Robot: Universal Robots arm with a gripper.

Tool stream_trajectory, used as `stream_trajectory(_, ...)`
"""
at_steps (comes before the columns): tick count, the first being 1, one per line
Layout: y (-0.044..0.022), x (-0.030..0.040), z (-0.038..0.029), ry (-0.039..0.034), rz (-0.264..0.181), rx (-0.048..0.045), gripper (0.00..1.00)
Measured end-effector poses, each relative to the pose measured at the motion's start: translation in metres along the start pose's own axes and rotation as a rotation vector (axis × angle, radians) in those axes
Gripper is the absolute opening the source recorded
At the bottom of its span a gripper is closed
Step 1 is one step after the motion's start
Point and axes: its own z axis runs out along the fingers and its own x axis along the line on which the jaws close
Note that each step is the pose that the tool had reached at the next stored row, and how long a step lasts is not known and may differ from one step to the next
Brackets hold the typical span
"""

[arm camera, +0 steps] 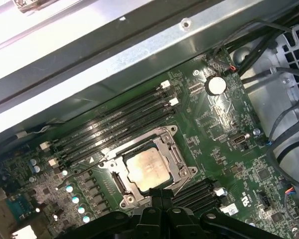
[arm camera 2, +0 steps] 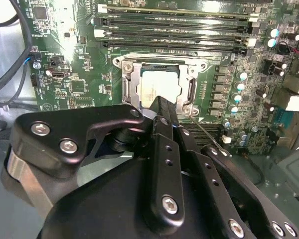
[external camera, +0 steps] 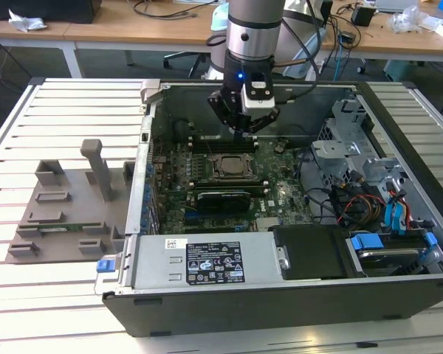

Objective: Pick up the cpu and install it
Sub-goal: 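Install the first cpu locking lever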

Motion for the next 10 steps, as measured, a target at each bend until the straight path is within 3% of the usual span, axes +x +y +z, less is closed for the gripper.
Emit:
stream_trajectory(8, 0.0000, 0.0000, 0.0000, -0.0033, -0.054, -0.0012, 0.11)
stream_trajectory(10, 0.0000, 0.0000, 0.0000, -0.0091, -0.150, -0.0036, 0.11)
